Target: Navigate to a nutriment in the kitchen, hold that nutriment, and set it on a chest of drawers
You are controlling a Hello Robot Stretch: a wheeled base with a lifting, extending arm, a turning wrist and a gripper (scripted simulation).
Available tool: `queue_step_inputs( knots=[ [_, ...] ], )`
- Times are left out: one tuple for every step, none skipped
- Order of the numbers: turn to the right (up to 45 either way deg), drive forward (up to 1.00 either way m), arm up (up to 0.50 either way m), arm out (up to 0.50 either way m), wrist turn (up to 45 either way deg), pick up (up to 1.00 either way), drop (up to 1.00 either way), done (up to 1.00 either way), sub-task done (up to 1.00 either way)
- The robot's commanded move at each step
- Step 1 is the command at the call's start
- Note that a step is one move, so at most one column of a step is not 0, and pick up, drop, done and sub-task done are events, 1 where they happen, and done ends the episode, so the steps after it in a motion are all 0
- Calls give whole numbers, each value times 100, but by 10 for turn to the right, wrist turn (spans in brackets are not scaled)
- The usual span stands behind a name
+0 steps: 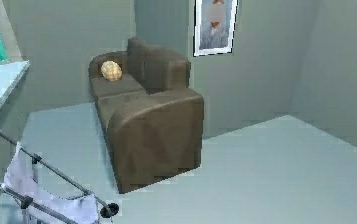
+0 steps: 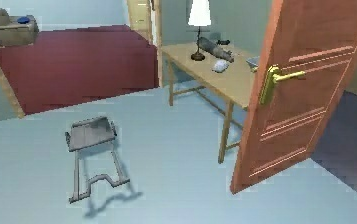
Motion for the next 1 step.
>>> queue_step_inputs(
  knots=[
    [180, 0, 0, 0, 0, 0, 0, 0, 0]
  ],
)
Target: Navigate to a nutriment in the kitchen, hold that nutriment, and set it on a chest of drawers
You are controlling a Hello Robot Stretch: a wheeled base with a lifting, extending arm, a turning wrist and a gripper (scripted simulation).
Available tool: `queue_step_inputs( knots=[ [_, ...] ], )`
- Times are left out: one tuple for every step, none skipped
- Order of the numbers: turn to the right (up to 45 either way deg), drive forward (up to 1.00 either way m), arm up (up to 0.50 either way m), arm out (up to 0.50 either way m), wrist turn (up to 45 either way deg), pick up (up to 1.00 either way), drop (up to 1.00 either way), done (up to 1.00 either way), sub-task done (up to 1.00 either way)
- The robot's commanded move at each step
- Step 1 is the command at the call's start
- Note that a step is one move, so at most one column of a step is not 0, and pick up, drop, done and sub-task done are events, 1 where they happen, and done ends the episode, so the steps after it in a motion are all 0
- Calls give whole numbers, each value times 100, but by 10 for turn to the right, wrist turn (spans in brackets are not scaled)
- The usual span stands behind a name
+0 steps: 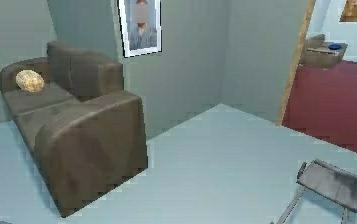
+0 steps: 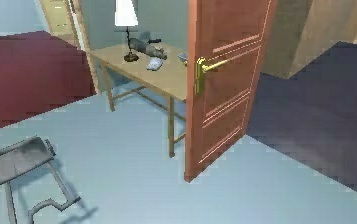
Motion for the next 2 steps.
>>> queue_step_inputs(
  knots=[
    [0, 20, 0, 0, 0, 0, 0, 0, 0],
    [150, 0, 0, 0, 0, 0, 0, 0, 0]
  ],
)
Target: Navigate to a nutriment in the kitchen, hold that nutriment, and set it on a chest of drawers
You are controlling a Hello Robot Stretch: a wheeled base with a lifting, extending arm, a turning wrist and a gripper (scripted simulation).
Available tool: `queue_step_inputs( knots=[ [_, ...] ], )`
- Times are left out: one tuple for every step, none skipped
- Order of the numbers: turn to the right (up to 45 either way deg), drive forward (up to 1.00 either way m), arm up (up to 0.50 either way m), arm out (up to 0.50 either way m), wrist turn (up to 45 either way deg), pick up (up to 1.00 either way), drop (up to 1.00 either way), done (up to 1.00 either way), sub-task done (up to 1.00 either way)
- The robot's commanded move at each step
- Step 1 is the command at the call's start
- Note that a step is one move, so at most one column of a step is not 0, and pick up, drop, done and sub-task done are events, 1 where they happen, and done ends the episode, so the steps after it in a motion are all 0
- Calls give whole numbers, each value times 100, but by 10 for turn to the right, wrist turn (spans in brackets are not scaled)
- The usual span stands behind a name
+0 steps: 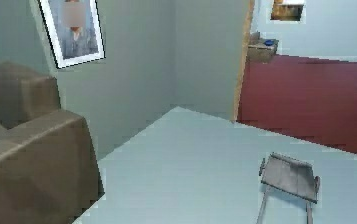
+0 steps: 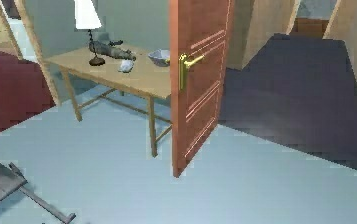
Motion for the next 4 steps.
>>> queue_step_inputs(
  knots=[
    [0, 75, 0, 0, 0, 0, 0, 0, 0],
    [240, 0, 0, 0, 0, 0, 0, 0, 0],
    [0, 80, 0, 0, 0, 0, 0, 0, 0],
    [150, 0, 0, 0, 0, 0, 0, 0, 0]
  ],
)
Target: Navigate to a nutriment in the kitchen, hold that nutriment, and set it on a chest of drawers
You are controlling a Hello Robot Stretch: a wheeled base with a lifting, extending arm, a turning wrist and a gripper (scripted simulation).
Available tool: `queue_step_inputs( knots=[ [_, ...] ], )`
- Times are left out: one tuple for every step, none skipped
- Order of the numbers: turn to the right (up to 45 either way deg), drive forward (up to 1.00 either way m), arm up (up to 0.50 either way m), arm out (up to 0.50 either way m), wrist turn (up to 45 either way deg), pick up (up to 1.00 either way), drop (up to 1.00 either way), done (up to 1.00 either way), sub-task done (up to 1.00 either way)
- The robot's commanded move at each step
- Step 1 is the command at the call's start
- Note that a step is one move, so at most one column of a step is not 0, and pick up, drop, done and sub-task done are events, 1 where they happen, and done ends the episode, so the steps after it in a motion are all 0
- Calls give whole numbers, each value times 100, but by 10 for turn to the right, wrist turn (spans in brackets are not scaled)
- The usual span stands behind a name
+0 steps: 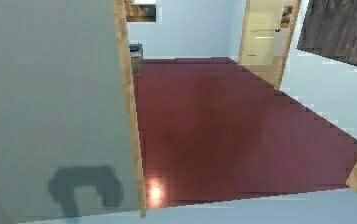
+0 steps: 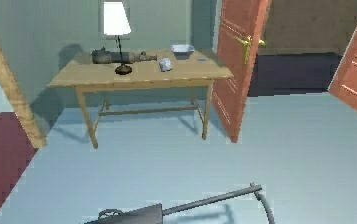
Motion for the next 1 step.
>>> queue_step_inputs(
  knots=[
    [0, 70, 0, 0, 0, 0, 0, 0, 0]
  ],
)
